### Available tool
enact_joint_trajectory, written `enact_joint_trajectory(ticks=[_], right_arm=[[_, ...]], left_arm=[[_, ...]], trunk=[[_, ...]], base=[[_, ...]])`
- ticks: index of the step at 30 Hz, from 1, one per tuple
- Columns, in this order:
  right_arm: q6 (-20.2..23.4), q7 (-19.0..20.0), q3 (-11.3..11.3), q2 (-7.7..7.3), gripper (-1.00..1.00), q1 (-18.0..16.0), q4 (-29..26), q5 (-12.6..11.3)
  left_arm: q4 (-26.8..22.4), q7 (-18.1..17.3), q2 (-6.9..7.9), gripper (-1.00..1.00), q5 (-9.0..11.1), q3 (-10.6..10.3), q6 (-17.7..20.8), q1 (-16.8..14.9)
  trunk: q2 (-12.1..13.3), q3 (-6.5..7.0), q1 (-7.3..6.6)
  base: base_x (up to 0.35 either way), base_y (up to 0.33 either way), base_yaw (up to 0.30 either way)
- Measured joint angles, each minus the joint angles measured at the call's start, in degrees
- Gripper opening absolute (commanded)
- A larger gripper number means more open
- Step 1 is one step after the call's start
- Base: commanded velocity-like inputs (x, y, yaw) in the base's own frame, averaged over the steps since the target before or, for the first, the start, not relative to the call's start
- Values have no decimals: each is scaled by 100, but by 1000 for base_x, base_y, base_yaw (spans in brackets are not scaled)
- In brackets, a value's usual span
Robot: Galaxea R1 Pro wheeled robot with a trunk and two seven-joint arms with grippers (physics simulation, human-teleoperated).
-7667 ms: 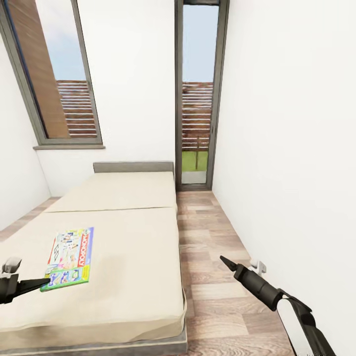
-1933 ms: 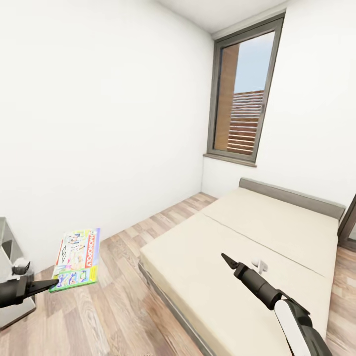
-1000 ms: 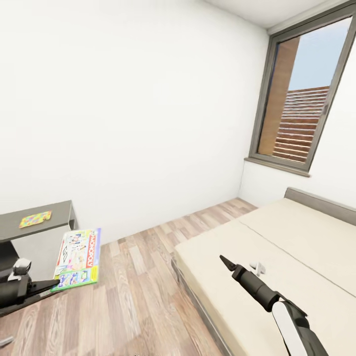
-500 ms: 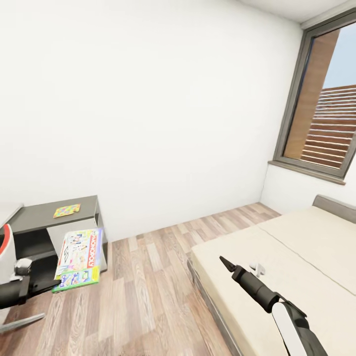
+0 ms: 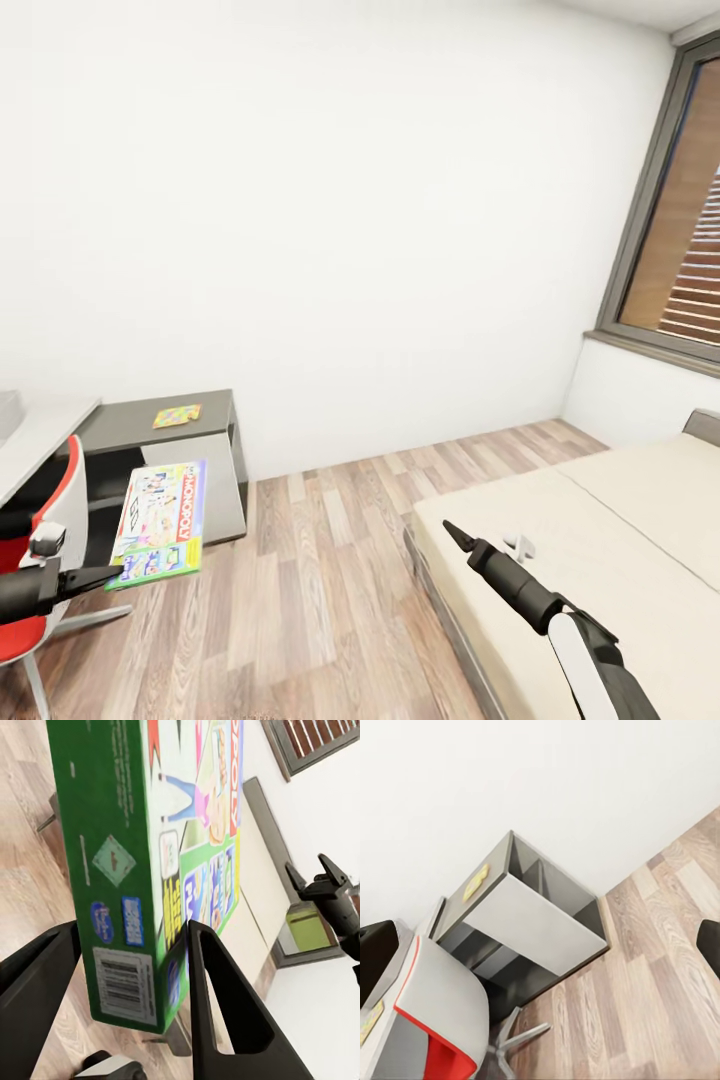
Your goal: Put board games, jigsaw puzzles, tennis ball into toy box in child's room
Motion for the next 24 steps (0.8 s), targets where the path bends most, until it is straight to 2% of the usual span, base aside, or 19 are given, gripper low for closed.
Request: enact_joint_trajectory(ticks=[13,24], right_arm=[[0,-2,0,15,100,0,9,4],[0,1,0,15,100,-1,71,8]], left_arm=[[-9,-1,-5,-100,14,0,-9,-1],[-9,-1,-11,-100,14,4,-10,-2]], trunk=[[2,1,-1],[2,1,-1]], base=[[0,0,156],[0,0,89]])
